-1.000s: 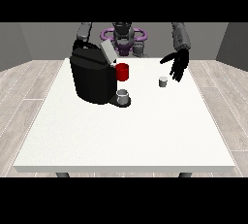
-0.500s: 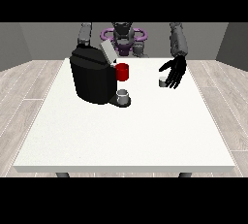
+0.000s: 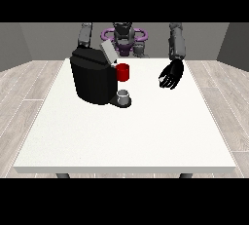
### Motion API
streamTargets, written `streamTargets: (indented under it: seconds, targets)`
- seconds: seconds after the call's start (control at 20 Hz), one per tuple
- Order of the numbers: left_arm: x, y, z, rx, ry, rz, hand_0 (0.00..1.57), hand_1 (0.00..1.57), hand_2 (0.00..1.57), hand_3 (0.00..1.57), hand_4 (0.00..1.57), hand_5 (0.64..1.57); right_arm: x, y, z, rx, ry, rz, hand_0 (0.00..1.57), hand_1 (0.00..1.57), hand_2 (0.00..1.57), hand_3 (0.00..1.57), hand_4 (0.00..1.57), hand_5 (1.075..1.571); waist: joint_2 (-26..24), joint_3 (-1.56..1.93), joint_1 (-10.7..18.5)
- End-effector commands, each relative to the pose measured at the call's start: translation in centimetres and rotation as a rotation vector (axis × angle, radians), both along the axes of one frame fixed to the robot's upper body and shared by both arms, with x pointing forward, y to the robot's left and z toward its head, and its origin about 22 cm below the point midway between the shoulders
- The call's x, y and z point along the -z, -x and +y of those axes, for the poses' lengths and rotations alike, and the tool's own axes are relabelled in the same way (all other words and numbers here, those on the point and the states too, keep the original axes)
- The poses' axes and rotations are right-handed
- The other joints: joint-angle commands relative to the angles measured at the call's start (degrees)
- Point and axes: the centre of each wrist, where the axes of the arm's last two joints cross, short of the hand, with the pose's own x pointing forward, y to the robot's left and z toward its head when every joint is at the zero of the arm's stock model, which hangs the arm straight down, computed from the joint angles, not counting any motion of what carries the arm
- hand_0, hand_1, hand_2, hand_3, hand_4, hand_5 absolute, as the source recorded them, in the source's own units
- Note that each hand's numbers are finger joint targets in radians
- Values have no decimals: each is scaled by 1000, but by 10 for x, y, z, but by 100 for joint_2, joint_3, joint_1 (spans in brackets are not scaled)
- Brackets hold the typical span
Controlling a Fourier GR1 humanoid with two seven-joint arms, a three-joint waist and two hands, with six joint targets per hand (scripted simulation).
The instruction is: Insert the coffee pod into the coffee machine and close the lid
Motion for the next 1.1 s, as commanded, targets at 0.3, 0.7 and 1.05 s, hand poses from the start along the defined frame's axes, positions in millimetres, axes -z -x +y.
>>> streamTargets:
  seconds: [0.3, 0.7, 1.05]
  targets:
    - [8, -9, -3, 22, -199, 135, 789, 789, 960, 845, 392, 1571, 15, -1, -3, 25, -30, 46, 0, 0, 0, 0, 0, 1571, -127, -2, -71]
    - [14, -18, -17, 67, -154, 102, 1149, 1149, 1257, 1162, 466, 1571, 21, -2, -1, 86, 63, 61, 0, 0, 0, 0, 0, 1571, -171, -3, 76]
    - [-6, -35, -38, 122, 39, 92, 1449, 1449, 1434, 1357, 517, 1571, 27, -2, -13, 89, 86, 90, 0, 0, 0, 0, 0, 1571, -435, -3, 40]
